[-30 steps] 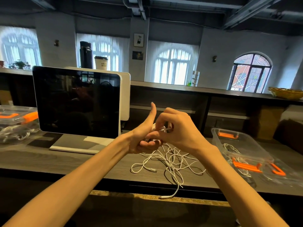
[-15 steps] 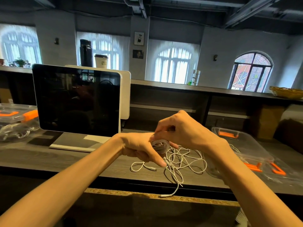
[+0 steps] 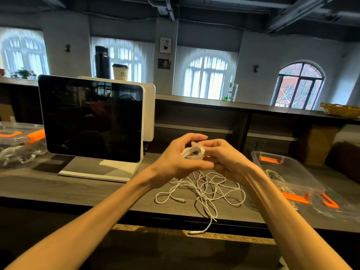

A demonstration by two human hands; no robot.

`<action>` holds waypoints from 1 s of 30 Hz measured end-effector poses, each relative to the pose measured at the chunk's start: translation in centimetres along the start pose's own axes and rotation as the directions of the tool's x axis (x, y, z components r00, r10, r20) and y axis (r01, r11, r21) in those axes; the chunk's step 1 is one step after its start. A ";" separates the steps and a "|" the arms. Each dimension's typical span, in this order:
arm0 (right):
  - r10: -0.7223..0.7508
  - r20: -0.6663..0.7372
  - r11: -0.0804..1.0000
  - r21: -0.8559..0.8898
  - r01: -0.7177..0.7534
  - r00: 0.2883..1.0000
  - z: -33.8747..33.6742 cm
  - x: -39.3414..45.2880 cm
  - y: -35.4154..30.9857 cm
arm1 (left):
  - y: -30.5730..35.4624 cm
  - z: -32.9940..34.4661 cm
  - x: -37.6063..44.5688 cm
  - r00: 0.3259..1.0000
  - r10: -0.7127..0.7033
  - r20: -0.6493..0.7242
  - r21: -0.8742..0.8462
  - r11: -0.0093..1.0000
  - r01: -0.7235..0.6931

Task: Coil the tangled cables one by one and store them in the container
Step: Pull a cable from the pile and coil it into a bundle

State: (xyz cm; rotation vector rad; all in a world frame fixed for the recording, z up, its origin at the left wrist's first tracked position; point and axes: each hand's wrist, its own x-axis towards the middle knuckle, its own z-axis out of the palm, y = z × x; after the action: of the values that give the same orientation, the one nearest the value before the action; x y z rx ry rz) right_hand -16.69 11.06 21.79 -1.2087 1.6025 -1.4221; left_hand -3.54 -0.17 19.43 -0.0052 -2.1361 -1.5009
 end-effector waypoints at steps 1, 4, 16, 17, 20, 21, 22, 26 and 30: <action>-0.053 -0.047 0.997 -0.052 0.051 0.997 0.2 0.0 0.3 | 0.1 -0.2 0.1 0.999 -0.025 -0.030 -0.096 0.995 0.022; -0.332 -0.107 0.823 -0.519 0.232 0.937 0.9 -0.1 0.9 | -0.2 -1.4 0.7 0.992 -0.108 -0.063 -0.171 0.981 0.096; -0.393 0.028 0.553 -0.791 0.260 0.919 2.5 -0.5 1.9 | -3.0 -2.1 1.7 0.963 -0.232 -0.137 -0.024 0.973 0.231; -0.407 0.032 0.541 -0.797 0.268 0.913 2.7 -0.7 1.9 | -3.2 -2.0 1.9 0.962 -0.211 -0.171 0.054 0.973 0.223; -0.423 0.073 0.503 -0.810 0.301 0.903 3.3 -1.1 2.0 | -4.3 -2.2 2.4 0.952 -0.134 -0.276 0.192 0.963 0.191; -0.428 0.101 0.476 -0.819 0.319 0.898 3.6 -1.2 2.1 | -4.5 -2.3 2.5 0.950 -0.117 -0.291 0.215 0.959 0.184; -0.437 0.132 0.439 -0.832 0.339 0.890 3.8 -1.3 2.2 | -4.8 -2.4 2.6 0.948 -0.110 -0.299 0.231 0.955 0.184; -0.424 0.210 0.392 -0.834 0.387 0.881 3.7 -1.1 2.6 | -4.8 -1.8 2.6 0.950 -0.183 -0.252 0.233 0.942 0.242; -0.501 0.224 0.347 -0.833 0.431 0.836 2.1 -1.0 1.0 | -2.5 -2.1 2.0 0.942 -0.334 -0.027 0.005 0.942 0.335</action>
State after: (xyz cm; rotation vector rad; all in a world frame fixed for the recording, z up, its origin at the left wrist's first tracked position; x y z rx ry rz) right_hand -14.65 11.23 20.31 -2.4074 2.2458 -0.8719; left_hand -5.19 -3.53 18.60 0.3987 -2.2040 -1.6644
